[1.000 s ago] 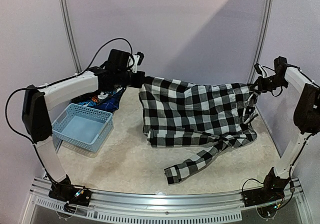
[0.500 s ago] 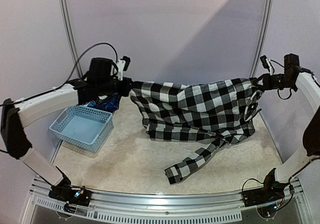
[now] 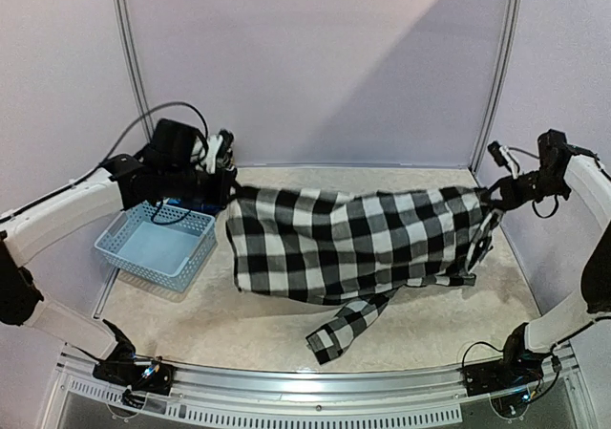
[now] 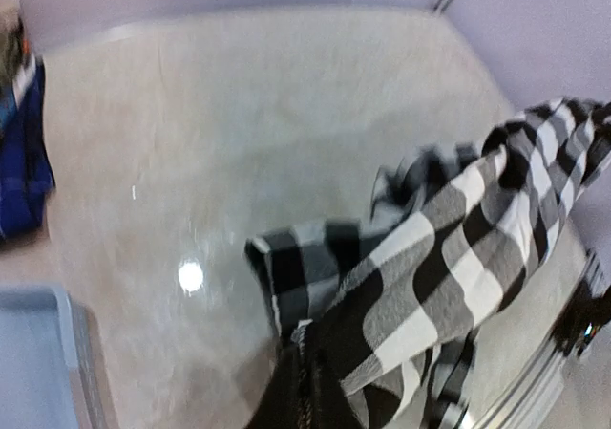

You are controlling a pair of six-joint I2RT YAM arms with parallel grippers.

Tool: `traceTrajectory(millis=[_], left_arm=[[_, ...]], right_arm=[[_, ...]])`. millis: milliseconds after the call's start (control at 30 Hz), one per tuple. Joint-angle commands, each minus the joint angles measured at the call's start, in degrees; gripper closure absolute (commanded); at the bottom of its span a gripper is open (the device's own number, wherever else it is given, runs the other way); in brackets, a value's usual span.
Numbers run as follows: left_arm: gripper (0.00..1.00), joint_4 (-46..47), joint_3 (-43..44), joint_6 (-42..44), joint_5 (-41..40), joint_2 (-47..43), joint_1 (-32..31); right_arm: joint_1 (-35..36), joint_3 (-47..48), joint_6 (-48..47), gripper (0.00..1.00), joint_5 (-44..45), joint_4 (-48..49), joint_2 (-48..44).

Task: Fold and stack the mixed laundry pile
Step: Flatten out the crumpled shirt at the center of the board.

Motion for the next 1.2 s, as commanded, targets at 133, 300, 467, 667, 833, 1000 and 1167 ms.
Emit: traceTrajectory(millis=[133, 300, 467, 667, 833, 1000, 1167], left_arm=[[0.41, -15.77, 0.56, -2.20, -4.22, -0.61, 0.60], [0.40, -12.45, 6.63, -3.27, -0.04, 16.91, 2.46], [0.42, -8.99, 15.78, -2.26, 7.62, 34.16, 2.87], [0.43, -7.86, 19.17, -1.85, 16.31, 40.08, 2.87], [0.38, -8.80, 17.16, -0.24, 18.07, 40.17, 2.87], [0.38, -8.77, 15.90, 0.52, 17.97, 41.24, 2.86], [0.43, -10.02, 17.84, 1.16, 18.18, 43.35, 2.82]], right_arm=[[-0.25, -4.64, -25.24, 1.00, 9.56, -23.19, 5.97], [-0.25, -5.25, -20.87, 0.99, 11.89, -17.56, 13.26], [-0.26, -4.12, -18.51, 0.99, 10.06, -16.65, 18.26], [-0.21, -3.58, -18.04, 0.99, 9.57, -16.68, 17.83], [-0.28, -3.19, -17.61, 0.99, 8.46, -16.72, 17.76], [-0.29, -2.22, -16.91, 0.99, 7.05, -16.70, 18.03], [-0.15, -1.44, -16.11, 0.99, 5.68, -16.99, 18.11]])
